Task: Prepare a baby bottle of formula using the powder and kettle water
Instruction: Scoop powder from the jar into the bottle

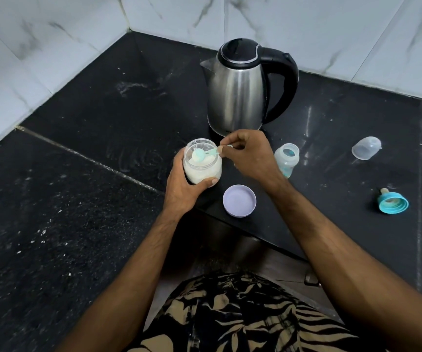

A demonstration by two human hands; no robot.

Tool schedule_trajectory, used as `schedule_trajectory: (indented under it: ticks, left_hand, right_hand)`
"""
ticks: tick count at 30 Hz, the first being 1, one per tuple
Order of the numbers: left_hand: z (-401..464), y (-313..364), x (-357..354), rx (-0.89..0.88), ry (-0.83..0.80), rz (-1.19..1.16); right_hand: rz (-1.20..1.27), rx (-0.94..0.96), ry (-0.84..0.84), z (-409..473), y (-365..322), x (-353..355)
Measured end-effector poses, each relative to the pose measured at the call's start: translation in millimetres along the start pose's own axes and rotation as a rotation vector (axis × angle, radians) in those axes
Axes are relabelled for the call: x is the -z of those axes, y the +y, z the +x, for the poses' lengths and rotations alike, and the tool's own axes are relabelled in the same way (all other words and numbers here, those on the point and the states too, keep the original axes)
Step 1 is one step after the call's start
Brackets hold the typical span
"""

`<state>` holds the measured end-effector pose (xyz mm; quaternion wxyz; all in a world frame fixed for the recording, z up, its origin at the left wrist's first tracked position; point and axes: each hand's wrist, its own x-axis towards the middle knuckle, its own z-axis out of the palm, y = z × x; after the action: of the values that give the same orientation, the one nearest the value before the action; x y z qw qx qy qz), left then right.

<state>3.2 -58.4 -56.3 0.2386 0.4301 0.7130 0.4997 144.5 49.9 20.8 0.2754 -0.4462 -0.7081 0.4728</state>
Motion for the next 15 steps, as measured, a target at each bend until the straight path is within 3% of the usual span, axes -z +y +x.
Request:
schedule_trajectory:
  ticks: [15]
  left_hand:
    - [2.9,3.8,3.9,0.027,-0.072,0.001]
  right_hand:
    - [0.174,-0.076,0.038,-6.6,1.3,11.0]
